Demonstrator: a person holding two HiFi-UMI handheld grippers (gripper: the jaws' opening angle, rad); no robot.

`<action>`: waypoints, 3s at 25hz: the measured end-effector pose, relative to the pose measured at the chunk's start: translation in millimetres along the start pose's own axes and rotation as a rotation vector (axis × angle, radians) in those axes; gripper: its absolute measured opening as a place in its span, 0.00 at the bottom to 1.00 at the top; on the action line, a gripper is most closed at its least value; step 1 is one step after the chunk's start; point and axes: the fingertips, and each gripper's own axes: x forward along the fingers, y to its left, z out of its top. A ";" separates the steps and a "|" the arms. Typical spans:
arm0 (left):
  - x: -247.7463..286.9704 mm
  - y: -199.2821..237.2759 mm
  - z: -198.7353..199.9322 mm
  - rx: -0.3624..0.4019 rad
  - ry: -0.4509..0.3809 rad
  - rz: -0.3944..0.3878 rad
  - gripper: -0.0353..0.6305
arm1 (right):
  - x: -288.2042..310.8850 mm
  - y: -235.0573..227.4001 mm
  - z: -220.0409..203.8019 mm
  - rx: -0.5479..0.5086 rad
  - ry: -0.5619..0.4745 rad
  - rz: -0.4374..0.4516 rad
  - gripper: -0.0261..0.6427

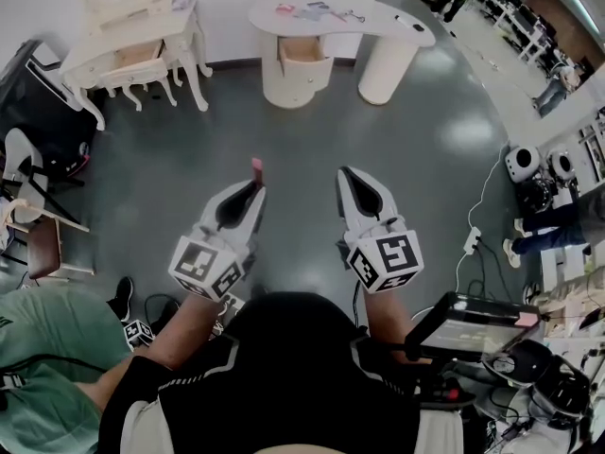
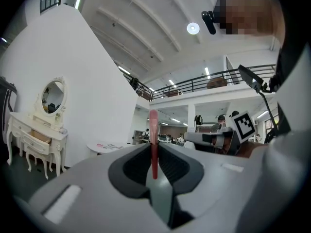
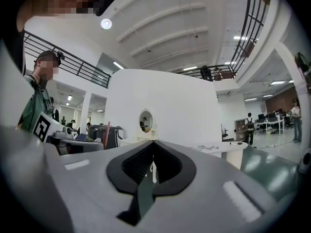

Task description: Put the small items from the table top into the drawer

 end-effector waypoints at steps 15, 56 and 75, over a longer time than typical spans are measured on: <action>-27.4 50.8 1.4 -0.023 -0.016 -0.039 0.12 | 33.2 38.2 4.3 -0.020 -0.005 -0.037 0.04; 194.5 109.7 15.9 0.026 -0.028 0.134 0.12 | 173.5 -164.5 25.6 0.047 -0.107 0.124 0.04; 252.0 159.9 29.8 0.035 -0.038 0.110 0.12 | 235.2 -202.9 25.1 0.038 -0.080 0.094 0.04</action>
